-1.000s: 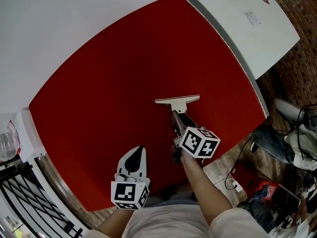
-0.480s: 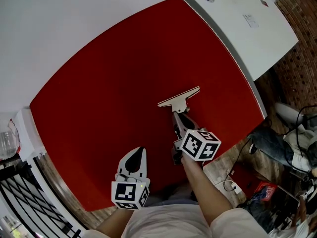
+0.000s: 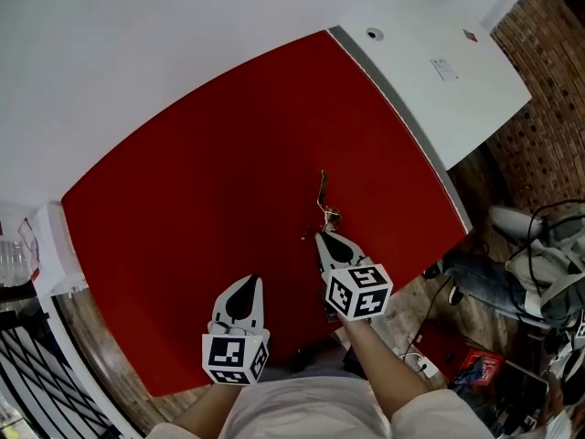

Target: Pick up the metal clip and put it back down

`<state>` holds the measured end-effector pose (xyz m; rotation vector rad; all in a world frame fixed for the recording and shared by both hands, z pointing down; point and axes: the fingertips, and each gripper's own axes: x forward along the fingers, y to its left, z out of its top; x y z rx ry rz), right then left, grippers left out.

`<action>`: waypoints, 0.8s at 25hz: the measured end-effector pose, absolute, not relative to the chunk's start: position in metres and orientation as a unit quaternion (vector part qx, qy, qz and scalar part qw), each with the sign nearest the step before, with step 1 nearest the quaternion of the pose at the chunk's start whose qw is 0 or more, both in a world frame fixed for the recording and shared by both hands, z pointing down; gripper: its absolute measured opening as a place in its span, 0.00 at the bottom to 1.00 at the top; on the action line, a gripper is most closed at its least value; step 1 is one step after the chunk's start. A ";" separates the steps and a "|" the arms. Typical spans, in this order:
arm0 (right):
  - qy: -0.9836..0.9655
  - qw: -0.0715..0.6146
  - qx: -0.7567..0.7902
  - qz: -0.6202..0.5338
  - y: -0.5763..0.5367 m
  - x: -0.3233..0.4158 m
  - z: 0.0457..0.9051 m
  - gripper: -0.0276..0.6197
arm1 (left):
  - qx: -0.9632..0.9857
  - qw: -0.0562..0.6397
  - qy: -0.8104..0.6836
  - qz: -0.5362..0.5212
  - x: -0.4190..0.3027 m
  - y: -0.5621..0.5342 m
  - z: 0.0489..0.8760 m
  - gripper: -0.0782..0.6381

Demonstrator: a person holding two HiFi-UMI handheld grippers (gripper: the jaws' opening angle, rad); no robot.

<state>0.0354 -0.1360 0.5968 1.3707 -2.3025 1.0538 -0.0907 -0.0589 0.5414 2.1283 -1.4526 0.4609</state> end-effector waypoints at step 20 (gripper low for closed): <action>-0.869 0.138 0.430 0.204 -0.037 0.023 0.455 0.05 | 0.790 0.188 -0.569 0.127 -0.105 -0.015 0.451 0.12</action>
